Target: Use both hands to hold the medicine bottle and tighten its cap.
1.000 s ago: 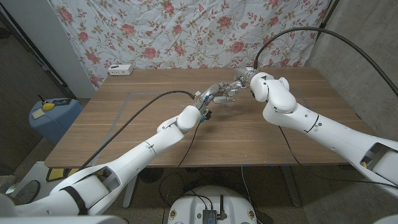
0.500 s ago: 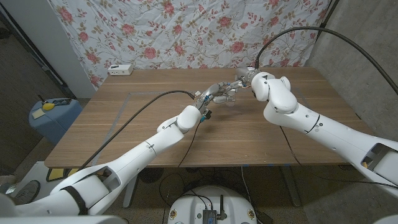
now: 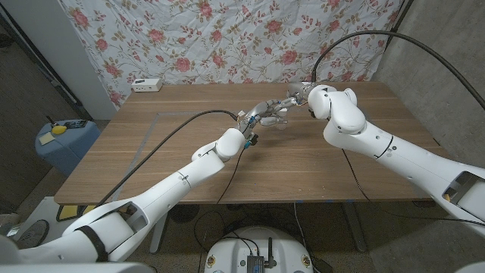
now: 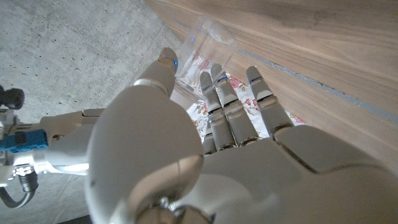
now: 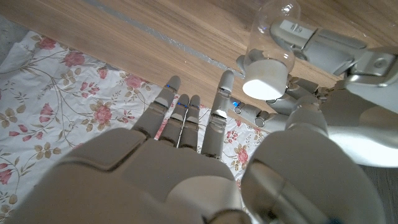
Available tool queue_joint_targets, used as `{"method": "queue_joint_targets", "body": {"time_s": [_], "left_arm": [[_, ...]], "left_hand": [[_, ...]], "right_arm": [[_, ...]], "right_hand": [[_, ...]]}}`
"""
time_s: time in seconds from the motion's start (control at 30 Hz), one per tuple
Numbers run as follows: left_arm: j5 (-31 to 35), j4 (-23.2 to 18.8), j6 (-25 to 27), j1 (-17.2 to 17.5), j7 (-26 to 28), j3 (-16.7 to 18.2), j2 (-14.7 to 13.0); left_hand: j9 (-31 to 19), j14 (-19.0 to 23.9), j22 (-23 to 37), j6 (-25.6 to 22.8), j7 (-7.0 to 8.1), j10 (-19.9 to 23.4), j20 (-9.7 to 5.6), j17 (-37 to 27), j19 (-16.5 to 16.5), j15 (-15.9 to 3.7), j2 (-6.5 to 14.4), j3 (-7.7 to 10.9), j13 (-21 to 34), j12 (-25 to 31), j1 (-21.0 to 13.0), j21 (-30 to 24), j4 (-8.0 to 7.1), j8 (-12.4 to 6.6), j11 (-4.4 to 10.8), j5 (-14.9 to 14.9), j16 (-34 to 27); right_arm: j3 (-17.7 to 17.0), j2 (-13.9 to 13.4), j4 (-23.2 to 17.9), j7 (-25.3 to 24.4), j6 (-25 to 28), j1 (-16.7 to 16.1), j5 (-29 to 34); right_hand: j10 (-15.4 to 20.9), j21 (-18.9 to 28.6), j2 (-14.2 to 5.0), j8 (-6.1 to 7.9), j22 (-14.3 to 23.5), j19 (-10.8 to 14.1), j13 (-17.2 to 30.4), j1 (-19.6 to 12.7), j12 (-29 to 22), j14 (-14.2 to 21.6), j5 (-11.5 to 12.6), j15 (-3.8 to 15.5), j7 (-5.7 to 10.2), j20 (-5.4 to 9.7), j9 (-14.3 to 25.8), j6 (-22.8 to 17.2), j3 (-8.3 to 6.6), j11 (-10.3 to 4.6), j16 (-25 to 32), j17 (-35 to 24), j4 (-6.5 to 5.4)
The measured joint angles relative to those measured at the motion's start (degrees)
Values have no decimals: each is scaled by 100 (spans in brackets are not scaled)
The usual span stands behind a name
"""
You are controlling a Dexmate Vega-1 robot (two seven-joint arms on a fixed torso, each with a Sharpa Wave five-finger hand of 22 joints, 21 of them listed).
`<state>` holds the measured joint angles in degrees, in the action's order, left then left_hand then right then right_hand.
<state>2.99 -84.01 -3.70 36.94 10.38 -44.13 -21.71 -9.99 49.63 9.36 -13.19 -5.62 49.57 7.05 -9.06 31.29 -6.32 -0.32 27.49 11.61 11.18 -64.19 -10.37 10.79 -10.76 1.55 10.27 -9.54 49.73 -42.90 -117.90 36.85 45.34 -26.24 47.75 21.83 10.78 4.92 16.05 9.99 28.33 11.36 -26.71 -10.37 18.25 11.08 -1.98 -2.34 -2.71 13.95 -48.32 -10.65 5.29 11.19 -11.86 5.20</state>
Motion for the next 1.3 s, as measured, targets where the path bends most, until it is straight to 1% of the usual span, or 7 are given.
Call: {"method": "queue_joint_targets", "body": {"time_s": [0.1,0.33,0.57,0.7,0.97,1.17,1.3], "left_arm": [[0,6,-6,-2,-1,-1,2],[-3,24,-10,-6,-2,-4,10],[-4,29,-10,-7,-1,-5,11],[-6,29,-10,-6,2,-5,11],[-9,38,-16,-6,9,-5,11],[-11,45,-23,-5,10,-4,12],[-12,48,-29,-5,9,-4,12]], "left_hand": [[0,0,0,0,0,0,0,2,0,0,0,0,0,-1,0,0,0,0,0,0,0],[0,-9,0,0,0,0,-1,-4,-1,9,1,0,-1,-11,1,0,0,0,0,18,0],[0,-10,0,0,-1,0,-31,-17,-31,10,1,0,-3,10,1,0,0,0,0,18,-22],[0,-20,0,0,-1,0,-31,-16,-31,-1,10,0,-4,10,10,0,0,0,0,18,-22],[0,-20,0,0,-1,0,-31,-15,-31,0,14,0,-3,8,14,0,-1,0,0,17,-22],[0,-21,0,-1,-1,0,-31,-8,-31,0,14,0,0,2,14,0,0,0,0,17,-22],[0,-21,0,0,-1,-1,-31,1,-31,0,14,0,0,0,14,0,-1,0,0,16,-22]], "right_arm": [[-27,-20,-16,30,-19,15,-37],[-114,-80,-61,232,-115,82,-333],[-168,-144,-71,416,-193,205,-650],[-174,-180,-71,508,-232,287,-831],[-157,-231,-33,633,-279,448,-1103],[-103,-260,-1,658,-282,547,-1262],[-62,-280,21,658,-282,605,-1348]], "right_hand": [[-161,0,-115,-92,-11,-90,0,-144,0,-164,0,-23,-50,-8,24,250,-68,23,-22,15,116],[-500,0,-136,-233,-14,-290,0,-545,0,-429,0,-162,-137,-43,58,704,-225,97,-43,42,321],[-739,-22,-153,-356,-14,-455,-1,-793,0,-654,-29,-265,-244,-75,85,1023,-329,192,-43,41,424],[-853,-22,-163,-378,-14,-531,-1,-862,0,-756,-28,-324,-290,-95,85,1124,-370,247,-43,41,427],[-988,-22,-184,-401,-14,-622,-1,-974,-1,-858,-28,-364,-350,-131,85,1264,-423,259,-43,40,422],[-988,-21,-222,-401,-13,-633,-1,-1072,0,-868,-27,-355,-343,-142,84,1257,-490,259,-43,40,450],[-988,-21,-236,-393,-13,-633,-1,-1165,0,-867,-27,-355,-275,-142,84,1187,-519,259,-43,69,470]]}}
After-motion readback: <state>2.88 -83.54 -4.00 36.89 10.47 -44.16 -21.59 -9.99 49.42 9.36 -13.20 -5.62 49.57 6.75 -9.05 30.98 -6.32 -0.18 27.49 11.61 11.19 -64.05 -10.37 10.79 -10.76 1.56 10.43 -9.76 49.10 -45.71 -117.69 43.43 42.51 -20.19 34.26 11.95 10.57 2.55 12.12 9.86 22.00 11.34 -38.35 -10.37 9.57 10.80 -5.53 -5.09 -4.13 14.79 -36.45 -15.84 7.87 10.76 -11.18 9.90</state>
